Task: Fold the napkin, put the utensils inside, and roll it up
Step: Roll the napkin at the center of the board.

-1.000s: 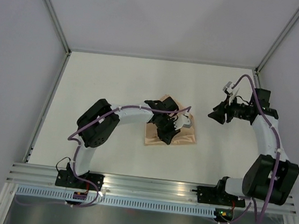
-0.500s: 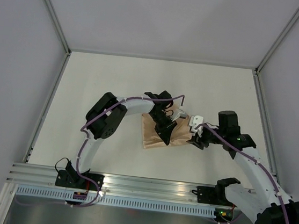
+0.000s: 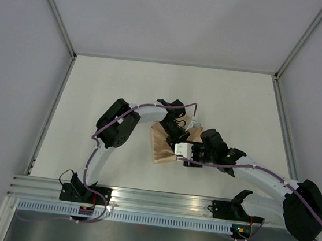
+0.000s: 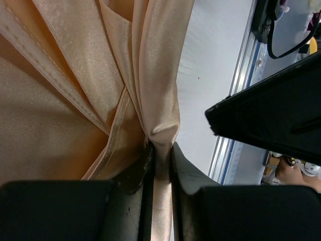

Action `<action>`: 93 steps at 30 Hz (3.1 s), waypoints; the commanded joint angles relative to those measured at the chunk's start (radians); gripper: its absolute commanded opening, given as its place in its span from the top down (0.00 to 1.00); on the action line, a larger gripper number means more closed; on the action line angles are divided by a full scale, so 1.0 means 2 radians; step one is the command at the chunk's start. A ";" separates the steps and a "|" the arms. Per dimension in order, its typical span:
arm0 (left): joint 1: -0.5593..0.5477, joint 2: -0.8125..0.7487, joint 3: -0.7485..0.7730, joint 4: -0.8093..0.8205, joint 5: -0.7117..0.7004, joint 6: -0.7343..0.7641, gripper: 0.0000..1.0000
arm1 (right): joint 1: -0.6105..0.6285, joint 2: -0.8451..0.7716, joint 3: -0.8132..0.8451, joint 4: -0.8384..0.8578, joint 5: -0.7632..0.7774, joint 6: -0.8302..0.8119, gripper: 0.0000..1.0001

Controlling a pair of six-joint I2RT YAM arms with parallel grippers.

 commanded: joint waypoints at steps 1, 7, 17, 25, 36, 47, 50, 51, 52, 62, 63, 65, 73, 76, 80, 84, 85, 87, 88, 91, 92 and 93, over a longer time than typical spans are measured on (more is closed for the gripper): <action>0.001 0.025 0.005 -0.019 -0.030 -0.006 0.98 | 0.019 0.012 -0.009 0.041 0.042 -0.006 0.42; 0.002 0.035 0.012 -0.026 -0.025 -0.005 0.98 | 0.053 0.044 -0.024 0.059 0.057 -0.007 0.43; 0.003 0.051 0.021 -0.032 -0.012 -0.003 0.98 | 0.074 0.086 -0.045 0.114 0.092 -0.007 0.52; 0.011 0.053 0.028 -0.041 0.014 0.004 0.94 | 0.074 0.102 -0.058 0.117 0.094 -0.004 0.82; 0.035 0.000 0.009 0.029 0.021 -0.029 0.64 | 0.070 0.099 -0.038 0.048 0.042 -0.004 0.99; 0.083 -0.109 -0.100 0.231 -0.092 -0.170 0.60 | 0.006 0.163 0.060 -0.086 -0.071 -0.031 1.00; 0.093 -0.144 -0.129 0.275 -0.116 -0.199 0.61 | -0.017 0.185 0.083 -0.109 -0.096 -0.039 0.99; 0.095 -0.163 -0.145 0.287 -0.143 -0.205 0.61 | -0.022 0.191 0.088 -0.116 -0.102 -0.046 1.00; 0.098 -0.174 -0.155 0.299 -0.151 -0.214 0.61 | -0.027 0.197 0.094 -0.123 -0.108 -0.049 1.00; 0.106 -0.357 -0.341 0.537 -0.371 -0.287 0.62 | -0.097 0.326 0.227 -0.293 -0.198 -0.115 0.99; 0.106 -0.390 -0.396 0.589 -0.387 -0.288 0.61 | -0.105 0.348 0.249 -0.320 -0.208 -0.127 1.00; 0.104 -0.418 -0.413 0.632 -0.395 -0.280 0.60 | -0.110 0.372 0.270 -0.343 -0.211 -0.136 0.99; 0.015 -0.482 -0.484 0.666 -0.513 -0.117 0.57 | -0.138 0.484 0.369 -0.442 -0.232 -0.159 0.99; -0.034 -0.489 -0.488 0.668 -0.566 -0.063 0.57 | -0.145 0.507 0.391 -0.458 -0.238 -0.156 0.99; -0.088 -0.497 -0.496 0.674 -0.597 -0.010 0.54 | -0.150 0.529 0.412 -0.469 -0.235 -0.147 1.00; -0.133 -0.479 -0.488 0.648 -0.603 0.038 0.52 | -0.151 0.544 0.427 -0.476 -0.235 -0.139 0.99; -0.143 -0.462 -0.478 0.639 -0.609 0.046 0.52 | -0.152 0.549 0.432 -0.477 -0.235 -0.135 0.99; -0.173 -0.442 -0.469 0.617 -0.621 0.068 0.52 | -0.153 0.555 0.435 -0.479 -0.234 -0.132 0.99; -0.182 -0.423 -0.464 0.610 -0.629 0.072 0.52 | -0.153 0.557 0.439 -0.479 -0.233 -0.128 0.99; -0.216 -0.390 -0.450 0.600 -0.636 0.095 0.50 | -0.153 0.567 0.448 -0.485 -0.232 -0.126 0.99; -0.229 -0.382 -0.447 0.596 -0.636 0.099 0.50 | -0.153 0.569 0.448 -0.485 -0.231 -0.125 0.99; -0.236 -0.374 -0.444 0.592 -0.635 0.101 0.49 | -0.154 0.571 0.450 -0.486 -0.232 -0.124 1.00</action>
